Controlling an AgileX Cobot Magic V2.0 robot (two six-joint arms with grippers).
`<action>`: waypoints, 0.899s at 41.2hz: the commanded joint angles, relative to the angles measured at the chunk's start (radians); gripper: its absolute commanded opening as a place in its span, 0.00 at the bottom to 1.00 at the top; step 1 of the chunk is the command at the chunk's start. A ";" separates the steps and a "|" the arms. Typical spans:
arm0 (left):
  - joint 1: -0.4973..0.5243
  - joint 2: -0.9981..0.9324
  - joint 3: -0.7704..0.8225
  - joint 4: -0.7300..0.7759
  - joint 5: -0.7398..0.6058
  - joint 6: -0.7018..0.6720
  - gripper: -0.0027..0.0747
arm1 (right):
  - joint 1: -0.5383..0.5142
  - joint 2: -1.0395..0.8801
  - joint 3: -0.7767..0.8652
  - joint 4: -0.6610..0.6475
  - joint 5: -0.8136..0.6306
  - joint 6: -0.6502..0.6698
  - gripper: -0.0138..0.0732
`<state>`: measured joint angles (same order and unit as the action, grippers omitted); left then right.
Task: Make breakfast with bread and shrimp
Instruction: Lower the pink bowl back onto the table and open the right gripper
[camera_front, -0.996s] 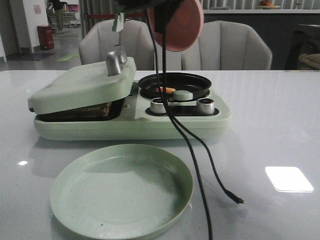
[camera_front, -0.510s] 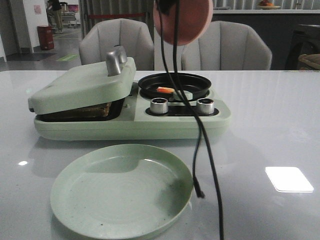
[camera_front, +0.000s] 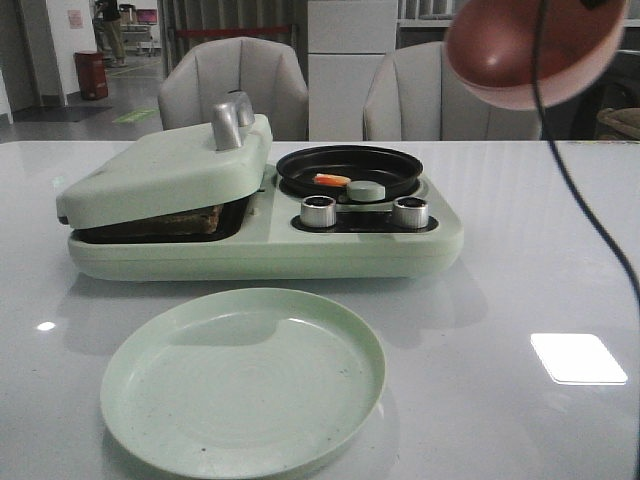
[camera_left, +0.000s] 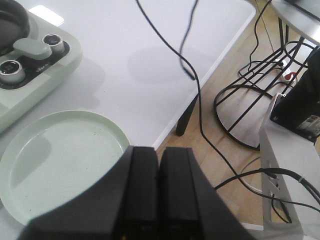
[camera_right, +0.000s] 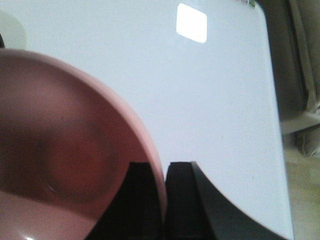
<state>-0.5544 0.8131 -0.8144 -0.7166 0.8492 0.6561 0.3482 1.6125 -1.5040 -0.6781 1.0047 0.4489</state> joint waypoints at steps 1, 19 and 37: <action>-0.009 -0.006 -0.030 -0.043 -0.050 0.002 0.17 | -0.105 -0.128 0.115 0.066 -0.114 -0.047 0.18; -0.009 -0.006 -0.030 -0.043 -0.050 0.002 0.17 | -0.474 -0.097 0.496 0.745 -0.391 -0.483 0.18; -0.009 -0.006 -0.030 -0.043 -0.050 0.002 0.17 | -0.500 0.026 0.498 0.769 -0.478 -0.502 0.46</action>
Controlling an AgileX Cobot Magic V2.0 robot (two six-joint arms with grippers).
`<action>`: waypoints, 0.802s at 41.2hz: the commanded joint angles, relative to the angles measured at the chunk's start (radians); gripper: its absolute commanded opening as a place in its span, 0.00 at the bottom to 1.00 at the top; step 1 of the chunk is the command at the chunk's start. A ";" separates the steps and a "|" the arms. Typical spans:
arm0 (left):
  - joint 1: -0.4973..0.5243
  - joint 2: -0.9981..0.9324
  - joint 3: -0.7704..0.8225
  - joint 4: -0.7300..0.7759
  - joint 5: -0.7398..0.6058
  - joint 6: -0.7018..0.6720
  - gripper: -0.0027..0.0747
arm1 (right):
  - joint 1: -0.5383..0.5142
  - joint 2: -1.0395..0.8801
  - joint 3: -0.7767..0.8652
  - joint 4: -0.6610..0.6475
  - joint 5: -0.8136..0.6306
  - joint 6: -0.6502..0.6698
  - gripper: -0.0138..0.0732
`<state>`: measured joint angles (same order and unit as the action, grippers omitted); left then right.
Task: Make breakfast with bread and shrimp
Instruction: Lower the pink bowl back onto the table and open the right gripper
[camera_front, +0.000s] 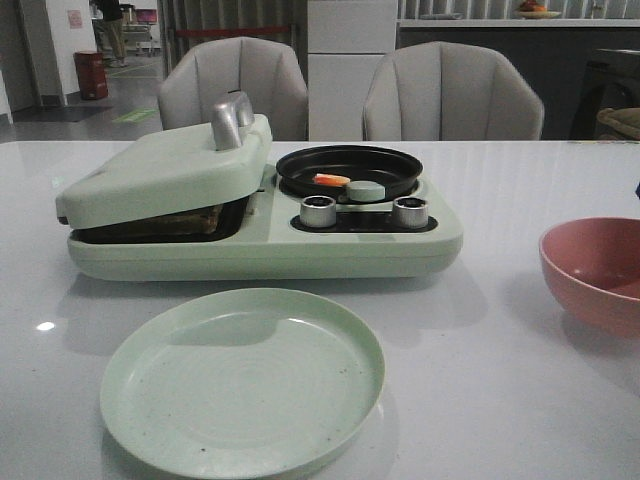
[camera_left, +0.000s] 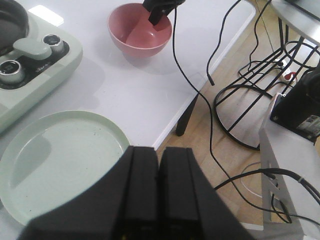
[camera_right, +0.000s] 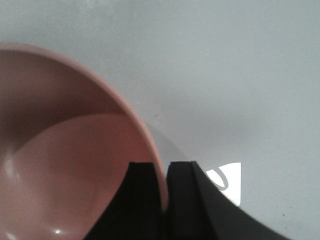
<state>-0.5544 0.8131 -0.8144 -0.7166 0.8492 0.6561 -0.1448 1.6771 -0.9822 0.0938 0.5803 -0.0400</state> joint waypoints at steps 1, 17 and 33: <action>-0.009 -0.006 -0.030 -0.043 -0.050 0.002 0.17 | -0.007 -0.041 -0.024 -0.010 -0.056 -0.013 0.50; -0.009 -0.006 -0.030 -0.043 -0.050 0.002 0.17 | 0.088 -0.322 -0.024 -0.050 -0.003 -0.013 0.61; -0.009 -0.006 -0.030 -0.043 -0.050 0.002 0.17 | 0.454 -0.653 0.051 -0.053 0.202 0.002 0.49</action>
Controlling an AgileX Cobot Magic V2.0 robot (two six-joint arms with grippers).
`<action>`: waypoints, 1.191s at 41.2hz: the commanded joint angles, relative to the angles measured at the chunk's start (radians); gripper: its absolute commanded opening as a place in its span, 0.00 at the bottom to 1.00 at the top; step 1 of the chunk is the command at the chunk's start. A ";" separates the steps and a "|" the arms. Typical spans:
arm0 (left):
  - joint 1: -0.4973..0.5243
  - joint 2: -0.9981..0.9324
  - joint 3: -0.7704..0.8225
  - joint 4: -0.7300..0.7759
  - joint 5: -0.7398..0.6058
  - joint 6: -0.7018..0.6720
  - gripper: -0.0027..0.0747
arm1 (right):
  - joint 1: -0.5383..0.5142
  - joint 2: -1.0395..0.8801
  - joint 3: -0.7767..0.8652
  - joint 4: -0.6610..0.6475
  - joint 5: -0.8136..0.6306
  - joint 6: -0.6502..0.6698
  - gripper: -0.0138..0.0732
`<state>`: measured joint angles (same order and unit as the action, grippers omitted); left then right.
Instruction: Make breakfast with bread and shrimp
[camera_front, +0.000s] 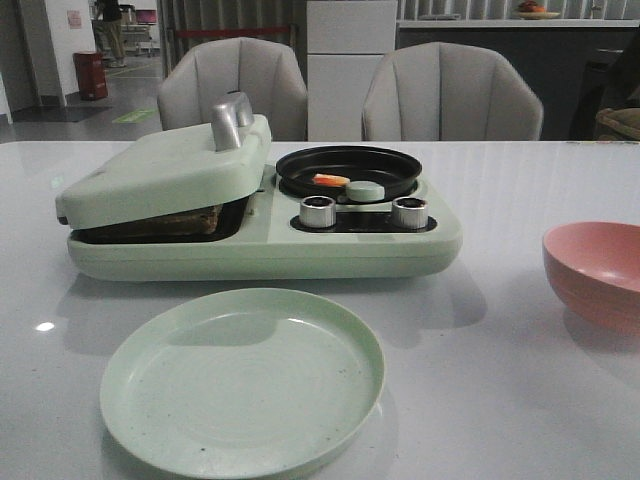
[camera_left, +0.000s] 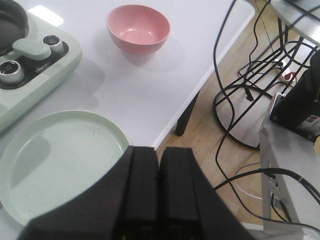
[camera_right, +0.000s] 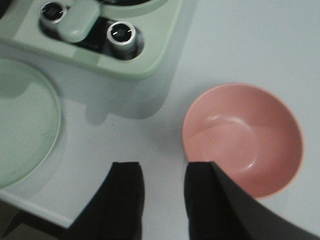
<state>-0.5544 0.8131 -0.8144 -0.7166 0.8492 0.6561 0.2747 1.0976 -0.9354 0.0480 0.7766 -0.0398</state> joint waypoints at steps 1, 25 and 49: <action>-0.009 -0.006 -0.030 -0.043 -0.050 0.002 0.17 | 0.039 -0.095 0.018 -0.008 0.021 0.009 0.47; -0.009 -0.006 -0.030 -0.041 -0.050 0.002 0.17 | 0.038 -0.598 0.320 -0.048 0.105 0.100 0.17; -0.009 -0.002 -0.030 0.649 -0.159 -0.672 0.17 | 0.038 -0.635 0.342 -0.048 0.102 0.101 0.18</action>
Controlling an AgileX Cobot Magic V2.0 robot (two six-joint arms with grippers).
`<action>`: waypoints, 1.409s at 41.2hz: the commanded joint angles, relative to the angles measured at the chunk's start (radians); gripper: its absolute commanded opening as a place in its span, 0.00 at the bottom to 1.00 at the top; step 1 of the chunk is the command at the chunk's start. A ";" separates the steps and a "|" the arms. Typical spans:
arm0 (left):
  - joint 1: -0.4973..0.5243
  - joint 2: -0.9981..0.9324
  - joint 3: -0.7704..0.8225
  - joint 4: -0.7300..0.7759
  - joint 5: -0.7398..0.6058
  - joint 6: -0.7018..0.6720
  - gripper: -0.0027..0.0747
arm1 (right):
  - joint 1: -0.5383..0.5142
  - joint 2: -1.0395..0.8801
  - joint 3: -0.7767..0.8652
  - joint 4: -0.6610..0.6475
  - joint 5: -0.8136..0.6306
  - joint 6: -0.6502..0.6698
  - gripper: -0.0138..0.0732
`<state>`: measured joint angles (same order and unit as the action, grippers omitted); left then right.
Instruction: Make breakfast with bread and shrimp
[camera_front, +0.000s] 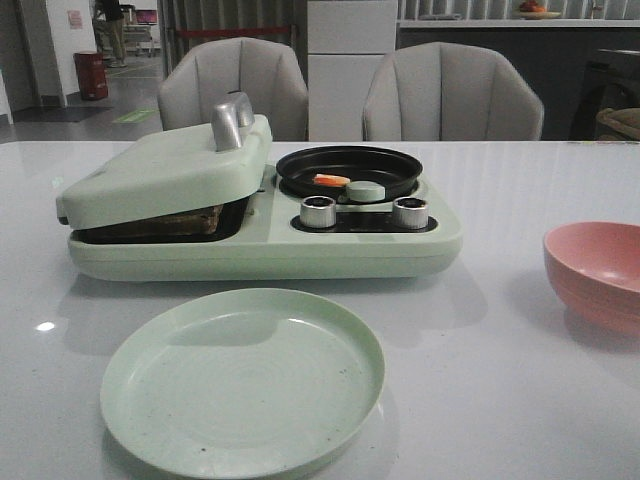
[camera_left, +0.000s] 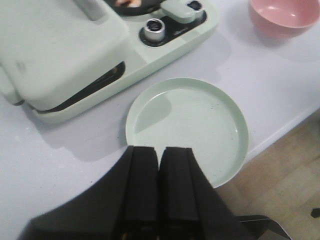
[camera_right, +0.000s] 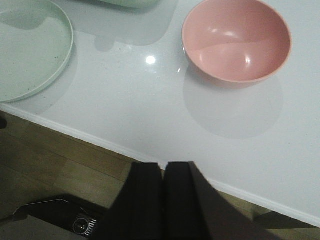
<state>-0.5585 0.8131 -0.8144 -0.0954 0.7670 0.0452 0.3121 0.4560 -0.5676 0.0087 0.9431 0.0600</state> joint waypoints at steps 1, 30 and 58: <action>-0.005 0.002 -0.030 0.026 -0.078 -0.061 0.17 | 0.001 0.007 -0.025 -0.009 -0.065 0.001 0.18; 0.296 -0.428 0.384 0.095 -0.422 -0.055 0.17 | 0.001 0.007 -0.025 -0.009 -0.064 0.001 0.18; 0.453 -0.836 0.845 0.046 -0.729 -0.055 0.17 | 0.001 0.007 -0.025 -0.009 -0.064 0.001 0.18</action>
<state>-0.1067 -0.0040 0.0018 -0.0550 0.1374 0.0000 0.3121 0.4560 -0.5676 0.0087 0.9431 0.0607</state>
